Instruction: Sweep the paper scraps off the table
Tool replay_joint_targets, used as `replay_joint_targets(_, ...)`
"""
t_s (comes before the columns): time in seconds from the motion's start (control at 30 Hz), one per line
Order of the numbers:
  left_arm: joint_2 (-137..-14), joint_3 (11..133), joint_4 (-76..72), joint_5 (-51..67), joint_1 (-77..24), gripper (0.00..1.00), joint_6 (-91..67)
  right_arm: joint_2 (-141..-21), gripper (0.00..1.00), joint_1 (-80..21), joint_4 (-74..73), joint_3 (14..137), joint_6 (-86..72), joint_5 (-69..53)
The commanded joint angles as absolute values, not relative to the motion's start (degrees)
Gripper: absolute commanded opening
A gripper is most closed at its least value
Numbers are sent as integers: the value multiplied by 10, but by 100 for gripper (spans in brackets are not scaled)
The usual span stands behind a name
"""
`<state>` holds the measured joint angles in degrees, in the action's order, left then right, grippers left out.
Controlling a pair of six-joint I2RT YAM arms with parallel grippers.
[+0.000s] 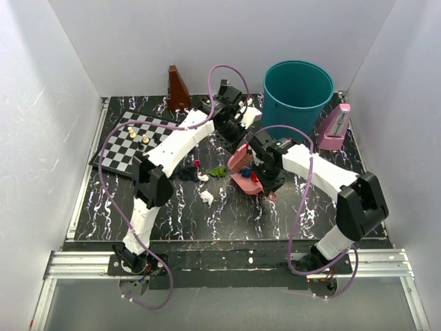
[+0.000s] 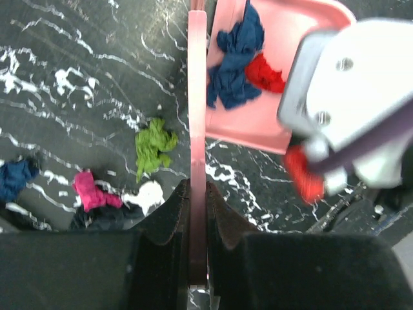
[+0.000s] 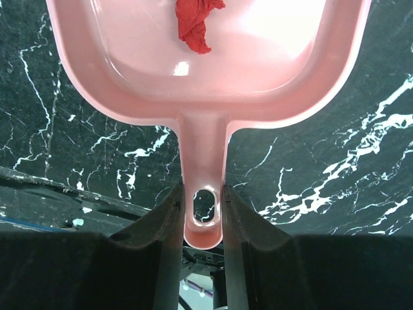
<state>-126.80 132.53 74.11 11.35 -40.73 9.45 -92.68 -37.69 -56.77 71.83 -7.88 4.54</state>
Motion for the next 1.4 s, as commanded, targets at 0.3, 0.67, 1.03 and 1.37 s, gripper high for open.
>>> replay_joint_targets(0.3,-934,1117,592,-85,-403,0,-44,-810,1,-387,-496,661,-111,64)
replay_joint_targets(0.67,-731,862,526,-218,-382,0,-64,-806,1,-388,-605,822,-106,15)
replay_joint_targets(1.03,-626,715,465,-187,-378,0,-58,-929,1,-379,-762,1140,-110,26)
replay_joint_targets(1.37,-623,676,449,-169,-377,0,-52,-1005,1,-280,-801,1321,-126,-72)
